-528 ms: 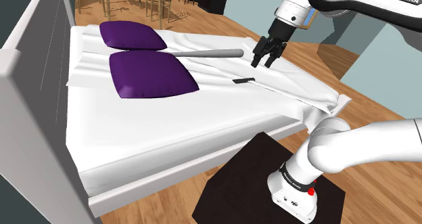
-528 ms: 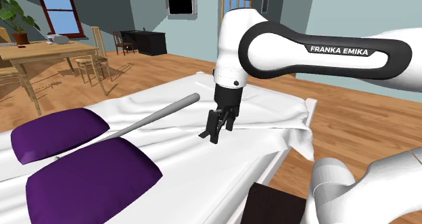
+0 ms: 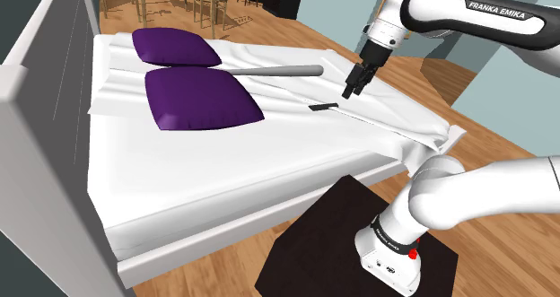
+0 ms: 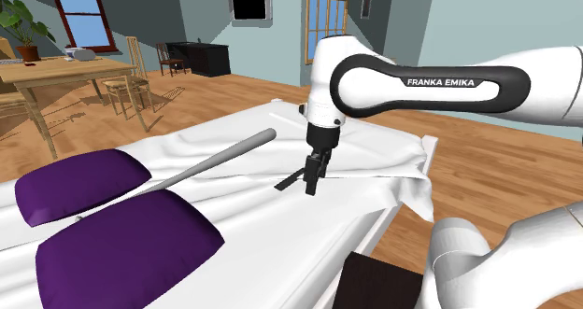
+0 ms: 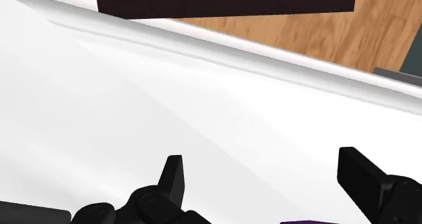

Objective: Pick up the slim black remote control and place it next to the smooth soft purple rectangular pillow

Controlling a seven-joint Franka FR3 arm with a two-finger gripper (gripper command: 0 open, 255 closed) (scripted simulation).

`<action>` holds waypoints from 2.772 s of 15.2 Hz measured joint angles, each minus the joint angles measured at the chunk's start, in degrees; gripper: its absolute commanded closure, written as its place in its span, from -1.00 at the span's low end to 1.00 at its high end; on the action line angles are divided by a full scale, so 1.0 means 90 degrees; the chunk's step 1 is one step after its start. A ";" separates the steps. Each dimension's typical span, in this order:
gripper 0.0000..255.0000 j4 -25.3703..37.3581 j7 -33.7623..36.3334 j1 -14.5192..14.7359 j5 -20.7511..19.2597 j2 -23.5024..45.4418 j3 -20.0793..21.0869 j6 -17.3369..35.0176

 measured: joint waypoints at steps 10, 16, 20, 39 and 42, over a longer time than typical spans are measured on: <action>-1.00 0.0071 -0.3172 0.0300 -0.0861 0.1082 -0.1697 0.0922; -1.00 0.0723 -0.5246 0.0752 -0.0799 0.2477 -0.2830 0.1629; -1.00 0.1179 -0.6692 0.1025 -0.0396 0.3475 -0.3460 0.2026; -1.00 0.4797 -1.1871 -0.0442 0.2556 0.8400 -0.2916 0.2232; -1.00 0.4772 -1.1944 -0.0511 0.2660 0.8568 -0.2842 0.2404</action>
